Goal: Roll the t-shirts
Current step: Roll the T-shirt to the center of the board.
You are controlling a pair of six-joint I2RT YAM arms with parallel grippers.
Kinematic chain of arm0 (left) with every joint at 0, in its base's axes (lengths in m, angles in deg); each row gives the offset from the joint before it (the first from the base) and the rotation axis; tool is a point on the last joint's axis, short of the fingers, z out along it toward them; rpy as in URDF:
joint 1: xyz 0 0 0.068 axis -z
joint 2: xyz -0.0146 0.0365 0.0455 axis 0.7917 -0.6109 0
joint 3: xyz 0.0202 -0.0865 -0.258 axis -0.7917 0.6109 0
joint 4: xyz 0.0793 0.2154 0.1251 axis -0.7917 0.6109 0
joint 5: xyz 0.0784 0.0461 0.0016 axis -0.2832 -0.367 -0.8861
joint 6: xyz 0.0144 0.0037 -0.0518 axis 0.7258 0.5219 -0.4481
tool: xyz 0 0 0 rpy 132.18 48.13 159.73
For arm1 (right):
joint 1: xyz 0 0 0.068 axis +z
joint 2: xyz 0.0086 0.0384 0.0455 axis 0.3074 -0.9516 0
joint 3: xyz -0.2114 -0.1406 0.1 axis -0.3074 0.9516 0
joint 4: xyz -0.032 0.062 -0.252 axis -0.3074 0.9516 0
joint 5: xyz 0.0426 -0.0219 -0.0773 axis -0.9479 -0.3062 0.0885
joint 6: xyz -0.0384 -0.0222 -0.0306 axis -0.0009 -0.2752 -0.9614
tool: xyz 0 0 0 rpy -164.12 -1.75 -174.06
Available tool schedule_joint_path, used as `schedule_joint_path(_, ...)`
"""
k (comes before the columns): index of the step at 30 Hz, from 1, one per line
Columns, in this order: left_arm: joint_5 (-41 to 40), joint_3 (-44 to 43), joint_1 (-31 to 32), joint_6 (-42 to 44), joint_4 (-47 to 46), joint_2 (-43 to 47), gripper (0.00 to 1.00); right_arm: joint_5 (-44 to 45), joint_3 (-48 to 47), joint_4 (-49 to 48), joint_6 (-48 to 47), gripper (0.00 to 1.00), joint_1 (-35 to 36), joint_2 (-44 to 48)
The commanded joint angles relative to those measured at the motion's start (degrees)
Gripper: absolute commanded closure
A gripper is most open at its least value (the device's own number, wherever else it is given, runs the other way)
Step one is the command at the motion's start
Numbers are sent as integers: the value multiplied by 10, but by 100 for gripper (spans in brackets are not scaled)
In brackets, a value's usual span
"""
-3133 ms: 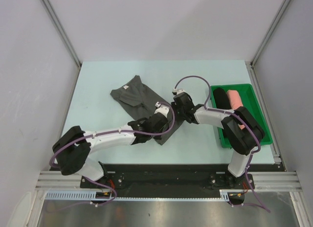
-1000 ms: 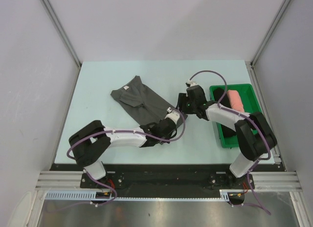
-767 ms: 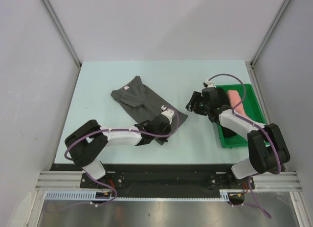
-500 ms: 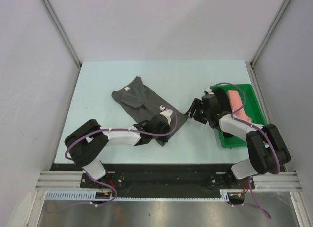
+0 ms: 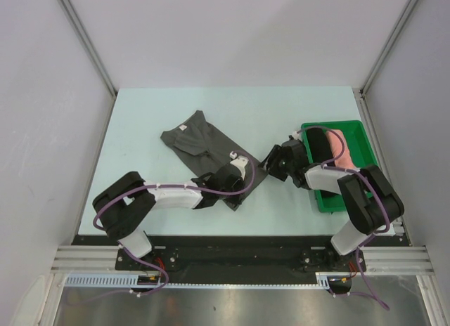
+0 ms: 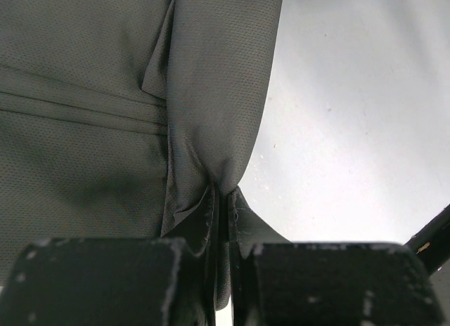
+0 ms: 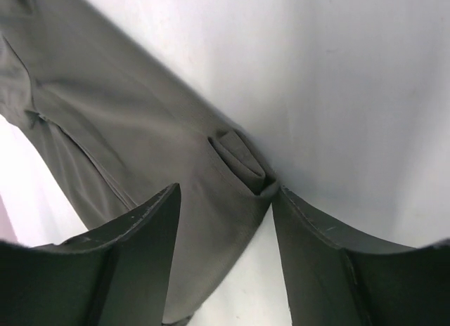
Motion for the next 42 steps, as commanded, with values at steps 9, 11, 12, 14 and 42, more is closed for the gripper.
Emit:
schedule_joint_path(9,15,2,-1,4,-5,45,91,47,-7,13,31,90,2,-30)
schedule_joint_path(11,13,2,-1,7,-1,52,87,70,-15,45,27,100,2,-29)
schedule_joint_path(12,11,1,0,8,1,54,82,81,-25,57,26,100,2,-30)
schedule_joint_path(14,0,0,2,11,7,64,74,88,-31,85,24,100,2,-28)
schedule_joint_path(42,-266,-82,147,44,183,-19,39,91,-65,145,7,100,-4,-28)
